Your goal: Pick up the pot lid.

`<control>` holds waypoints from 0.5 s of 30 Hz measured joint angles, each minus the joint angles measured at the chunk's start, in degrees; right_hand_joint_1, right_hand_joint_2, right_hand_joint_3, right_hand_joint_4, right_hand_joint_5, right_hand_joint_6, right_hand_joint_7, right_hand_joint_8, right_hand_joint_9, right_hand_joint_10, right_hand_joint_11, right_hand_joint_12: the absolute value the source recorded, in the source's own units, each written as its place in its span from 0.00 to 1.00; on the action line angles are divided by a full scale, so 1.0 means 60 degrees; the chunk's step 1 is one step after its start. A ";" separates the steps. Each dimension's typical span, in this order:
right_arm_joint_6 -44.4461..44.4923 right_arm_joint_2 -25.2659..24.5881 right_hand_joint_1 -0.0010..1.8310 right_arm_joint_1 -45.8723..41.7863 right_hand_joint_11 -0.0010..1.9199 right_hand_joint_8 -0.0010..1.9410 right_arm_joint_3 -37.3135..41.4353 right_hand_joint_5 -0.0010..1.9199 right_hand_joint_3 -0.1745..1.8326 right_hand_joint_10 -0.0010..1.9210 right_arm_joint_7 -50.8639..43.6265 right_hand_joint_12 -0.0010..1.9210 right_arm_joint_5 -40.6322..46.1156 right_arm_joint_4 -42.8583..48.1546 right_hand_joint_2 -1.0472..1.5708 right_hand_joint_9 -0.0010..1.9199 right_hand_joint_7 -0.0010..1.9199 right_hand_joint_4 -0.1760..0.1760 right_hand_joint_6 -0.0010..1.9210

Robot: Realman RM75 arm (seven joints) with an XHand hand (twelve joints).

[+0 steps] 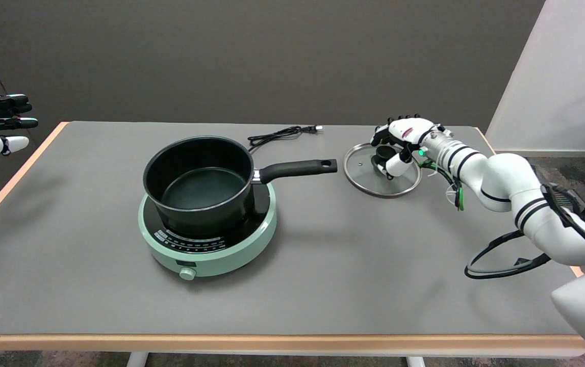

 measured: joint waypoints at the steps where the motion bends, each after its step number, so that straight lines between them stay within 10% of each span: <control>1: -0.0001 -0.0002 0.50 0.0002 0.19 0.12 -0.0005 0.31 0.54 0.23 0.0000 0.35 0.0000 -0.0004 0.64 0.32 0.33 0.76 0.20; 15: -0.0009 -0.0013 0.49 0.0043 0.21 0.19 -0.0052 0.35 0.51 0.29 -0.0004 0.36 -0.0005 -0.0051 0.65 0.36 0.38 0.84 0.29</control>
